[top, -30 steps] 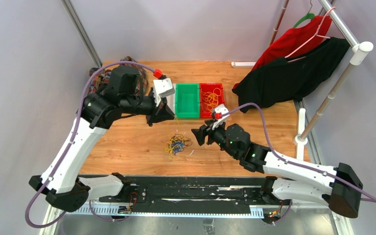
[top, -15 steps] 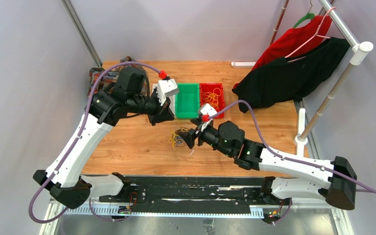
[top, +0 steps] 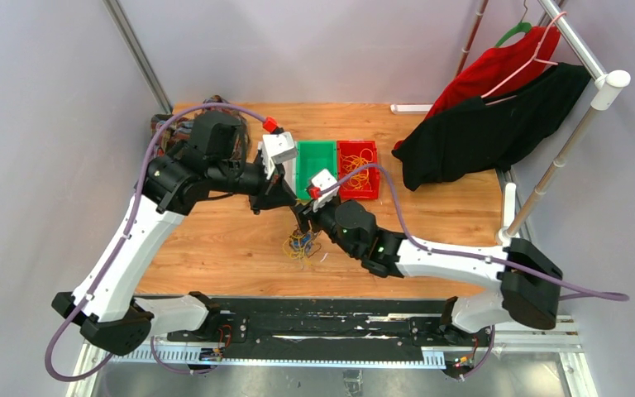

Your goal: Untangle the cables

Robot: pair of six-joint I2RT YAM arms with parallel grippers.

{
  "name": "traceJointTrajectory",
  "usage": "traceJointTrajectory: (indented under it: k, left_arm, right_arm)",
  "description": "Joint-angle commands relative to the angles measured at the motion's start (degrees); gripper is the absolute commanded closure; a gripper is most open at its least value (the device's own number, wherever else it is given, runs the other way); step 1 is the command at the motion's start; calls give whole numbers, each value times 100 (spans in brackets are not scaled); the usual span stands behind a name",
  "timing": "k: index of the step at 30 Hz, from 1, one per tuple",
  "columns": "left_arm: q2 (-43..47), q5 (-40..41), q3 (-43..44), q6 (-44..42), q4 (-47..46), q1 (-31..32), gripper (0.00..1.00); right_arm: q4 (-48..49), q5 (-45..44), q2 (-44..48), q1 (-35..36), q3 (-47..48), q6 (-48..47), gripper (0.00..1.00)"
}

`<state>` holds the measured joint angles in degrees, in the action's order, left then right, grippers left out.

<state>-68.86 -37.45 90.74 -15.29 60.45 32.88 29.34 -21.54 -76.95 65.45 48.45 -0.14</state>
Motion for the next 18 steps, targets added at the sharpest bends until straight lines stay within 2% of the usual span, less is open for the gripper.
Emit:
traceJointTrajectory:
  k: [1, 6, 16, 18]
  left_arm:
    - [82, -530, 547, 243, 74, 39, 100]
    - [120, -819, 1109, 545, 274, 37, 100]
    - [-152, 462, 2498, 59, 279, 40, 99]
    - [-144, 634, 2409, -18, 282, 38, 100]
  right_arm:
    - [658, -346, -582, 48, -88, -94, 37]
    - [932, -306, -986, 47, -582, 92, 37]
    - [1959, -971, -1231, 30, -2166, 852, 36]
    - [2177, -910, -992, 29, -2380, 874, 36]
